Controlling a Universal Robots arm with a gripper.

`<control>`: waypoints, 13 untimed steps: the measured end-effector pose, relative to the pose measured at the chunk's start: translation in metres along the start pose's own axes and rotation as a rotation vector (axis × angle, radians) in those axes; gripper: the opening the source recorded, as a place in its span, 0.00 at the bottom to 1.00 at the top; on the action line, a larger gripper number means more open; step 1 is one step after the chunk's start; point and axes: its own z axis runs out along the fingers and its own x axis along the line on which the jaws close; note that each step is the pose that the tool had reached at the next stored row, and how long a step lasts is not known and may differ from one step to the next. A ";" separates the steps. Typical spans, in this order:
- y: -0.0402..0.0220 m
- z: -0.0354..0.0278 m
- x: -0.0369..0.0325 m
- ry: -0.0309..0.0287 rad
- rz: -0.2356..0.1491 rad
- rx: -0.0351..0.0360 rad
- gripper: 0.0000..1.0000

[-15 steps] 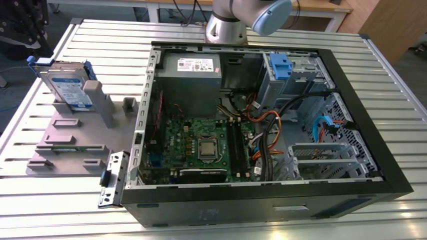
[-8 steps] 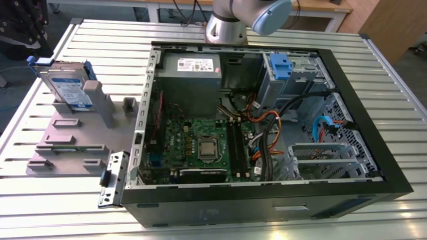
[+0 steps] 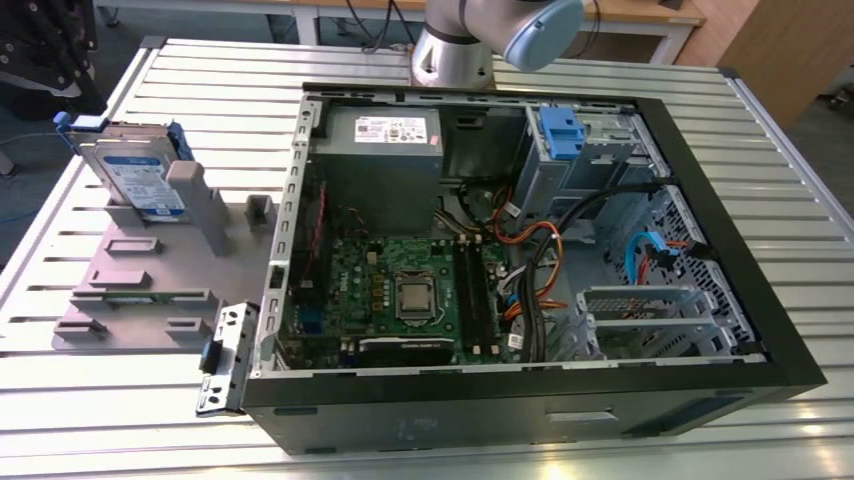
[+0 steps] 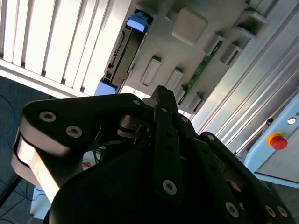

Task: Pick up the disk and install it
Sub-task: 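Pick up the disk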

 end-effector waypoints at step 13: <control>0.0000 0.0000 0.0000 0.0000 -0.002 0.0000 0.59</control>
